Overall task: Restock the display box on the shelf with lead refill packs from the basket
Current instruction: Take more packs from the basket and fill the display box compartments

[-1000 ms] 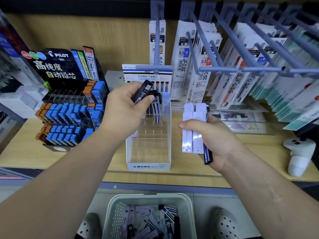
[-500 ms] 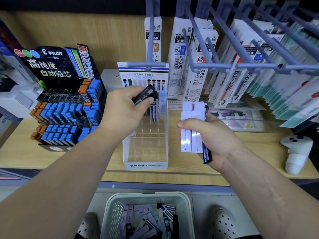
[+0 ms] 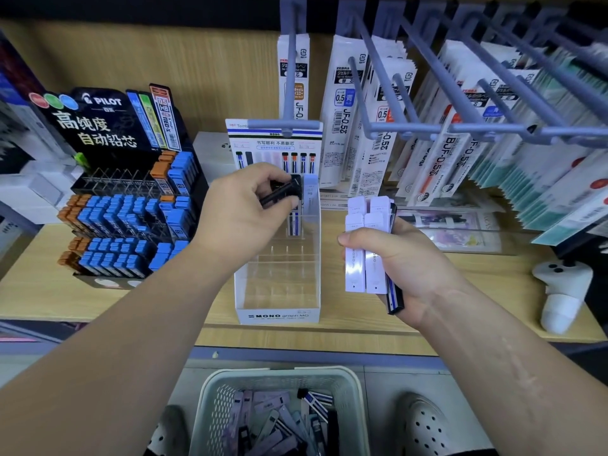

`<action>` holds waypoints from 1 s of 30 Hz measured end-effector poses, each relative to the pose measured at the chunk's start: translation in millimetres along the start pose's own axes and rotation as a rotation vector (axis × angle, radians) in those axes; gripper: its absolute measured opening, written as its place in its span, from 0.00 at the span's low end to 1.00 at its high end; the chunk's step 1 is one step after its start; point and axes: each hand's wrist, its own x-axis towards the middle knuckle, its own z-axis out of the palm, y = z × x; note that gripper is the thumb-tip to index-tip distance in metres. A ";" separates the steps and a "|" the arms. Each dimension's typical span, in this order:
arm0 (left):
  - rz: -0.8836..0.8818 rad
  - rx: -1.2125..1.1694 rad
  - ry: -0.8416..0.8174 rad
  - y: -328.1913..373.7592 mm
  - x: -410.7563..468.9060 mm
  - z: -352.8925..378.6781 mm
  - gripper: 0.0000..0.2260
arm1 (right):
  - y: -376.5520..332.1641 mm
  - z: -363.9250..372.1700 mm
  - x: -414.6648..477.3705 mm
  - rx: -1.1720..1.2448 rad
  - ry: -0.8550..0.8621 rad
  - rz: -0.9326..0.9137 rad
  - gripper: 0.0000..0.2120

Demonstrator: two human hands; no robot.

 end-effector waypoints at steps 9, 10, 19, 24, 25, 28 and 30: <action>-0.242 -0.447 0.021 18.4 -1.9 -23.2 0.14 | 2.3 3.7 1.6 -0.008 -0.004 -0.004 0.13; -0.231 -0.457 0.011 18.6 -3.2 -24.7 0.12 | 3.1 4.6 1.7 -0.014 -0.005 -0.005 0.13; -0.127 -0.368 0.040 13.7 -9.4 -21.1 0.06 | 6.3 8.0 4.3 -0.041 0.005 -0.012 0.14; -0.055 -0.442 0.067 20.9 -5.1 -19.4 0.10 | 6.0 6.3 3.5 -0.047 -0.003 -0.004 0.14; -0.057 -0.458 0.069 21.2 -3.9 -18.7 0.10 | 5.9 5.7 3.3 -0.047 -0.005 -0.002 0.14; -0.039 -0.452 0.077 21.1 -0.5 -17.6 0.13 | 5.4 3.6 3.2 -0.048 -0.010 0.003 0.14; -0.016 -0.395 0.070 20.6 0.1 -16.1 0.14 | 5.0 2.1 3.3 -0.045 -0.012 0.002 0.14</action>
